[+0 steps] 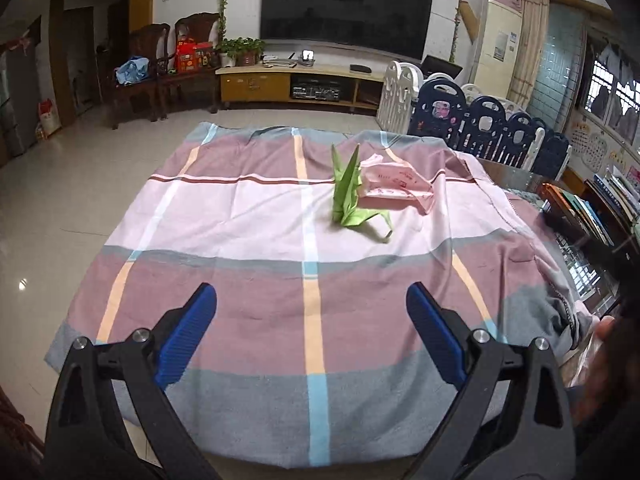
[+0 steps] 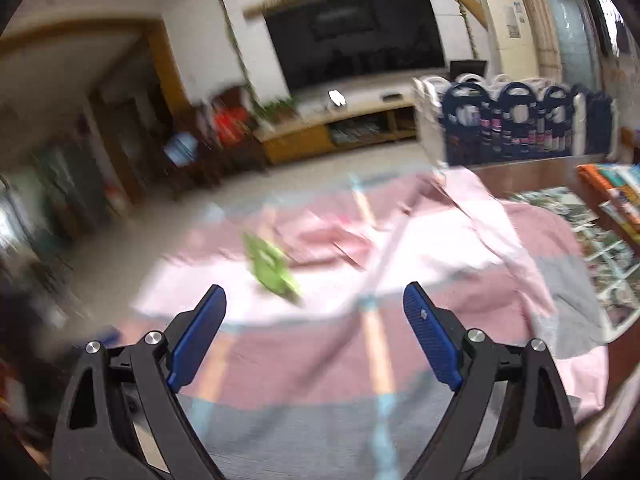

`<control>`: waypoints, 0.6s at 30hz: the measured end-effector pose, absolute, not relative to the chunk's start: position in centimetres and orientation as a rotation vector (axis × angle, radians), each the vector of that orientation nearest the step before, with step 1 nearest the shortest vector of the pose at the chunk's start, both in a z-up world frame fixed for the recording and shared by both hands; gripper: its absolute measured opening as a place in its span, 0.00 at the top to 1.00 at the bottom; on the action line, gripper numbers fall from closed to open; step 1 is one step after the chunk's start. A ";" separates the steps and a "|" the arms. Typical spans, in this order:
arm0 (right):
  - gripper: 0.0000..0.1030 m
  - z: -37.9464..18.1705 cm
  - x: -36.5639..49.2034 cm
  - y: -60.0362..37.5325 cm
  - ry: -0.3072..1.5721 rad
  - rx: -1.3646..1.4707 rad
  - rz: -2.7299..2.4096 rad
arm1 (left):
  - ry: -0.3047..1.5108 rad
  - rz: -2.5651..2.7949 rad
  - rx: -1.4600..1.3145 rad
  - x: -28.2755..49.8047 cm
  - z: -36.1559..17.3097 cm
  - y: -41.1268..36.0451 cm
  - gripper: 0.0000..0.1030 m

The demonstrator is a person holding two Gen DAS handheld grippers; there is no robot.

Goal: Collect trash
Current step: 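Bring both tools back over the table, then grasp the green paper crane with the left tool while the right tool grasps the pink paper bag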

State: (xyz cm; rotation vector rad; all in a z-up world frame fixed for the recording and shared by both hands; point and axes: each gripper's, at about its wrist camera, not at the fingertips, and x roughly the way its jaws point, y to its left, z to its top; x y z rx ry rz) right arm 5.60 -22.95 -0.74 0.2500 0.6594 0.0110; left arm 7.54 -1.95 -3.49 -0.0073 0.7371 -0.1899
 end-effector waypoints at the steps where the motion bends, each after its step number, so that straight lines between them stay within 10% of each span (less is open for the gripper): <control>1: 0.15 -1.1 6.3 -23.0 0.687 0.285 0.022 | 0.736 -0.195 -0.003 7.9 -3.4 -2.2 0.07; 18: 0.15 -3.6 16.9 -24.8 0.686 0.179 0.071 | 0.853 -0.334 0.148 23.1 -10.0 -8.8 0.37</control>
